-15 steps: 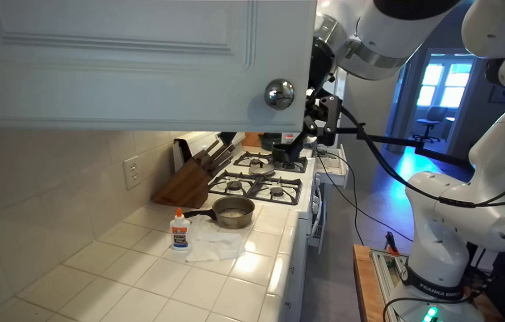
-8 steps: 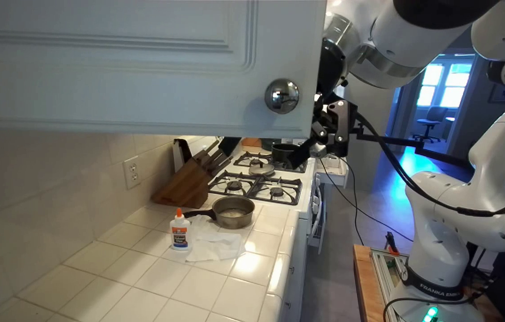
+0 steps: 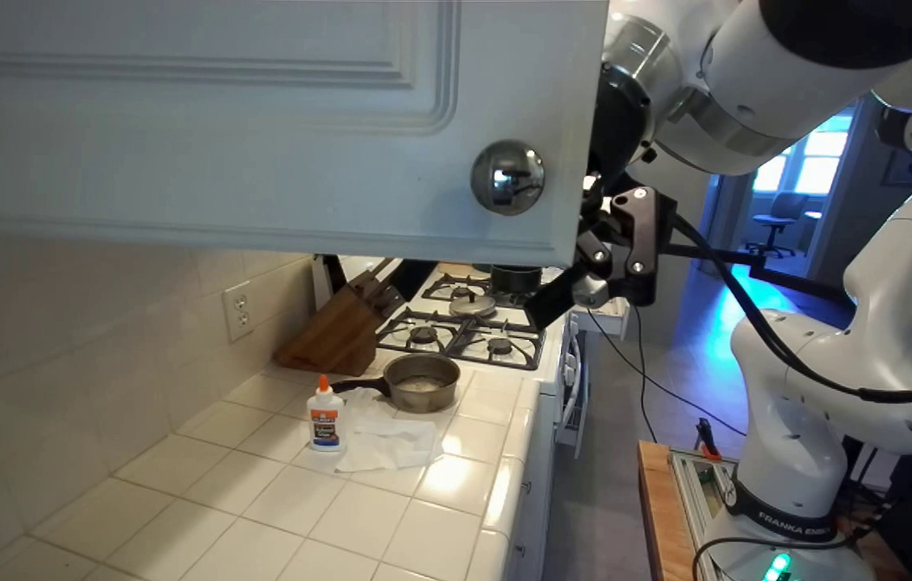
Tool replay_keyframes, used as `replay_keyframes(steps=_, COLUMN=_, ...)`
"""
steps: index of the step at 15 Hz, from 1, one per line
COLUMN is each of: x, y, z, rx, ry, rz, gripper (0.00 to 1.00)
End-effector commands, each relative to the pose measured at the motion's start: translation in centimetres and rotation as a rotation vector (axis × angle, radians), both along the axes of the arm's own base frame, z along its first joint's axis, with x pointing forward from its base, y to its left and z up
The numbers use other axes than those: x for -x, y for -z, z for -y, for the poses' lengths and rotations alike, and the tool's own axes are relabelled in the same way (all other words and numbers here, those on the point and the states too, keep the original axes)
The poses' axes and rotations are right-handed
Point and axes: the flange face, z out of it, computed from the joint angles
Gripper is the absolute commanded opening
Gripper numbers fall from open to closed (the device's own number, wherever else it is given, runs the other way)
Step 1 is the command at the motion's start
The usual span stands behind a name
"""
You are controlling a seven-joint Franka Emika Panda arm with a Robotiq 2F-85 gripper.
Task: Open the top left cabinet door
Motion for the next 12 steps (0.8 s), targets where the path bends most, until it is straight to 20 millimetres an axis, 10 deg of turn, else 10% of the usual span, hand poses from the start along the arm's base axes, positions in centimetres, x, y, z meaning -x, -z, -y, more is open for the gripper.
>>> replay_keyframes(steps=1, x=-3.66, y=-2.05, z=0.19, rx=-0.072, ry=0.134, rz=0.031, gripper=1.00)
replay_keyframes(steps=12, x=-3.47, y=-2.39, z=-0.34, rx=-0.065, ry=0.190, rz=0.012, gripper=1.00)
